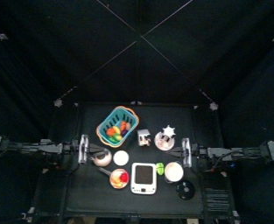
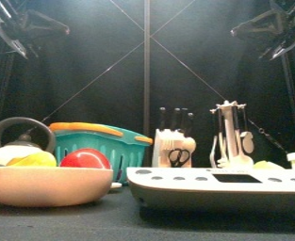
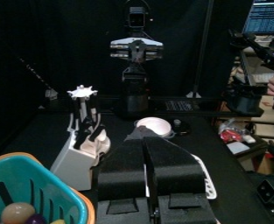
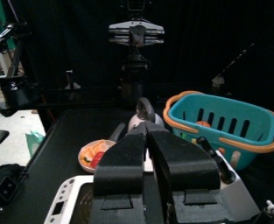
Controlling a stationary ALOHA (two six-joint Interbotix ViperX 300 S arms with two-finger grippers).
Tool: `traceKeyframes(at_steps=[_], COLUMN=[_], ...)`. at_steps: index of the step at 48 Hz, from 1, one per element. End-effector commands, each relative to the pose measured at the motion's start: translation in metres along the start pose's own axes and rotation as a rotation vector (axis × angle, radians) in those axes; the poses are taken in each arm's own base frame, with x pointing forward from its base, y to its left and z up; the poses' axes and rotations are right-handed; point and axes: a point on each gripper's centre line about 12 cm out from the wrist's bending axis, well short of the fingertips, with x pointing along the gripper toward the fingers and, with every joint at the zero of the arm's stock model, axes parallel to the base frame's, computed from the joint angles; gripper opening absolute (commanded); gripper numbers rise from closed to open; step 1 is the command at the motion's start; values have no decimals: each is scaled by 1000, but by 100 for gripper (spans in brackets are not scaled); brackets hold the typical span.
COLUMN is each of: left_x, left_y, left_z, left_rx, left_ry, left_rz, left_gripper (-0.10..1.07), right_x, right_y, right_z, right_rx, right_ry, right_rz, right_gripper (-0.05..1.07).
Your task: Grab kettle and place on stove
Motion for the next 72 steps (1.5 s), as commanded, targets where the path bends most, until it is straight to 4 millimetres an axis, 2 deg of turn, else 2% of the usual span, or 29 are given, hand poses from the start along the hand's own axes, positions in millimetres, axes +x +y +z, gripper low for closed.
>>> traceKeyframes(at_steps=[1,12,20,25,30,35,47,51,61,72], left_x=[2,1,-1,-5,-9,-13,-18,-20,-23,-22], left_y=[0,-2,-3,-3,-2,-3,1,4,13,15], left_z=[-2,-12,-30,-41,-46,-52,-62,-67,-86,-97], left_rx=[-9,-24,-51,-90,-140,-169,-123,-111,-126,-142], left_ry=[3,69,253,408,519,600,636,643,697,737], left_rz=[-1,-8,-6,0,11,13,27,43,94,106], left_gripper=[-8,-2,0,9,22,43,90,99,102,102], right_x=[5,16,22,23,22,22,22,21,20,22], right_y=[1,2,4,5,5,5,5,6,6,6], right_z=[-4,-26,-36,-37,-39,-40,-41,-43,-47,-50], right_rx=[-1,-32,-63,-73,-76,-74,-74,-74,-75,-74], right_ry=[23,116,162,168,171,174,177,182,196,210], right_rz=[6,18,32,38,41,41,41,43,44,44], right_gripper=[-3,3,3,3,3,3,3,3,3,3])
